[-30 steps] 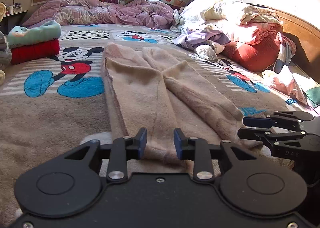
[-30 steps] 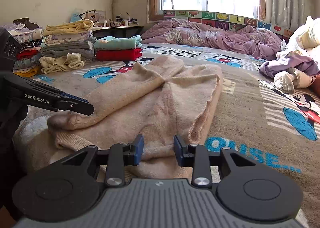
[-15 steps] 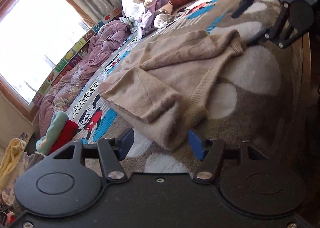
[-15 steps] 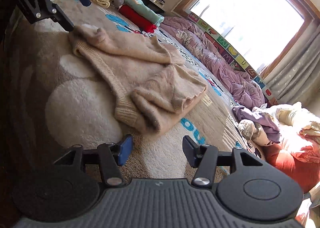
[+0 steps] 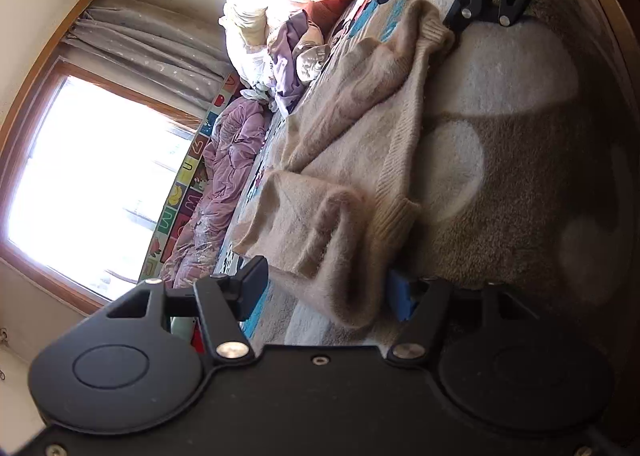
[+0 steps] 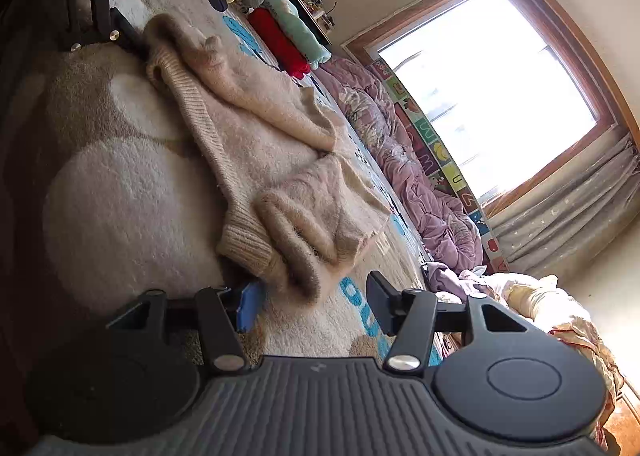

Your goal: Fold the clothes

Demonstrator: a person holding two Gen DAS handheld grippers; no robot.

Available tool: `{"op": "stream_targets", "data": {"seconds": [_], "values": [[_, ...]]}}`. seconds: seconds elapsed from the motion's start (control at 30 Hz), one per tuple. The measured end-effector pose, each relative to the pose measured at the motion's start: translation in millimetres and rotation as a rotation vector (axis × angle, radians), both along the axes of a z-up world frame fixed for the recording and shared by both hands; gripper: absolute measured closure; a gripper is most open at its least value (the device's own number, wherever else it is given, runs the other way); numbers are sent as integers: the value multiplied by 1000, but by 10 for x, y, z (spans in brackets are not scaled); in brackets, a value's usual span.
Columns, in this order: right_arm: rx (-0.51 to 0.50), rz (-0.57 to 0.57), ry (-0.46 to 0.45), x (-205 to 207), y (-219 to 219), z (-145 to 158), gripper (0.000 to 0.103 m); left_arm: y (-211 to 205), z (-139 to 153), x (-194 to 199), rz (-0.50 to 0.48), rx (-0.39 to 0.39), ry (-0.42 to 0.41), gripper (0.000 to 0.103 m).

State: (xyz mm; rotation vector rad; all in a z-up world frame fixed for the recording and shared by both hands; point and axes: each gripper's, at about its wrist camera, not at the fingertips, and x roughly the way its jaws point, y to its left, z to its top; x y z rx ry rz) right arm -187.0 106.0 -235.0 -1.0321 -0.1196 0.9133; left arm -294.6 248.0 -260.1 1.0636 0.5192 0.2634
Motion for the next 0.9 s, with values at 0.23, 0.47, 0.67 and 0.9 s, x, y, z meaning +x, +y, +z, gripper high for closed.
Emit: {"op": "stream_targets", "data": {"seconds": [0.23,0.47,0.67,0.9], "values": [[71,26,-64,-1,60,104,48,-16,37,79,-5,35,-34,39],[5,105,-65,69,185,29,53,-22,-7,115,-12,34,-14,54],[-17,110,88,86,293,77,78,-87,-73,104,18,6,9,86],[-24,121,147,-152,83,210,82,-282,71,-221,-9,47,72,89]]}}
